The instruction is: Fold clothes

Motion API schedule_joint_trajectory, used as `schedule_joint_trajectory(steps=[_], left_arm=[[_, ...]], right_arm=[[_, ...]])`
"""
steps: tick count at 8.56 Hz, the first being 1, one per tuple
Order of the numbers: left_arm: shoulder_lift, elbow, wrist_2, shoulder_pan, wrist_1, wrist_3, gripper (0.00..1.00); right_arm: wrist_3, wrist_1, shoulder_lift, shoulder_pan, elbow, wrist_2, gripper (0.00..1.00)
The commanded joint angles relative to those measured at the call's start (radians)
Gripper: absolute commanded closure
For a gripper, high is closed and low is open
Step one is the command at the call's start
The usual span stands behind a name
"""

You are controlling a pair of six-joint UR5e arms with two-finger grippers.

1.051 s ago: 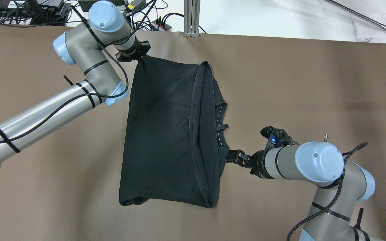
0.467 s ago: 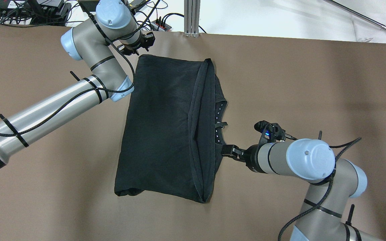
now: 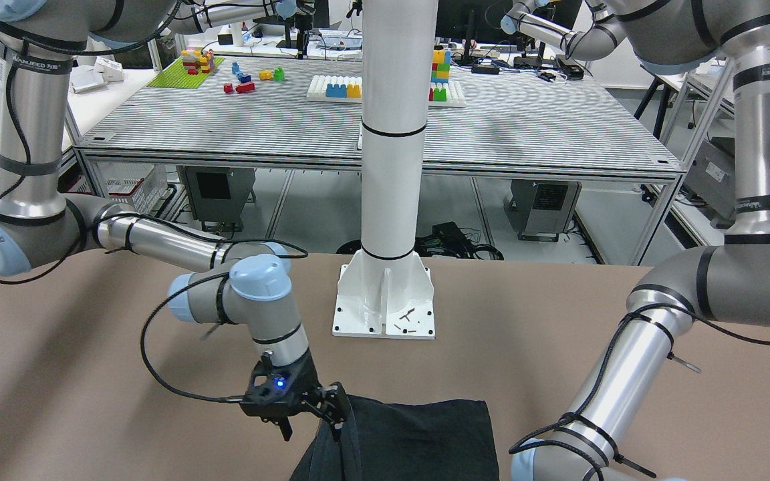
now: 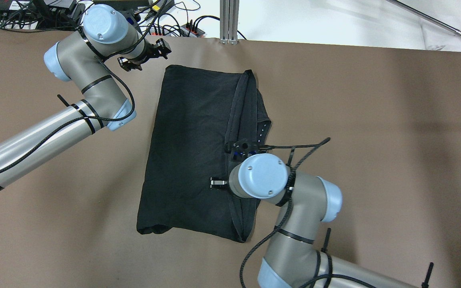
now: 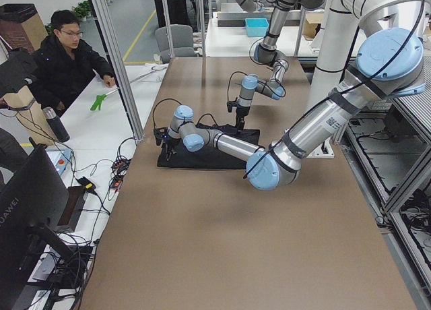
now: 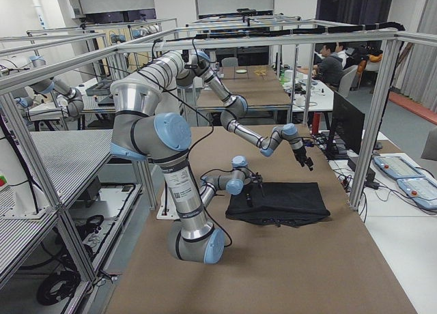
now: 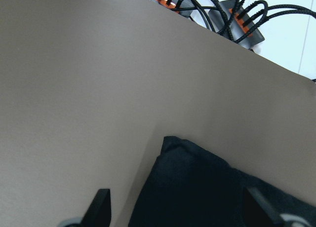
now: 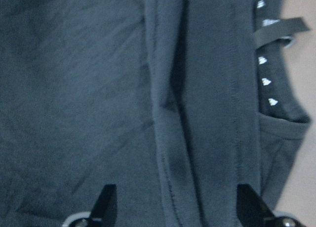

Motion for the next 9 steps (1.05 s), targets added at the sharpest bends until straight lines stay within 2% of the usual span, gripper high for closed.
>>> schedule_joint_trajectory(steps=[1, 3, 4, 9], left_arm=[[0.003, -0.01, 0.03, -0.001, 0.002, -0.002, 0.06], [0.003, -0.01, 0.043, -0.001, 0.004, -0.002, 0.06], [0.003, -0.01, 0.044, 0.0, 0.004, -0.002, 0.06], [0.006, -0.011, 0.044, 0.0, 0.004, -0.003, 0.06]], right_arm=[[-0.221, -0.179, 0.022, -0.016, 0.028, 0.03, 0.61], [-0.253, -0.23, -0.053, -0.032, 0.139, 0.035, 0.61], [-0.251, -0.23, -0.082, -0.053, 0.158, 0.033, 0.61], [-0.23, -0.224, -0.051, -0.09, 0.132, 0.021, 0.61]])
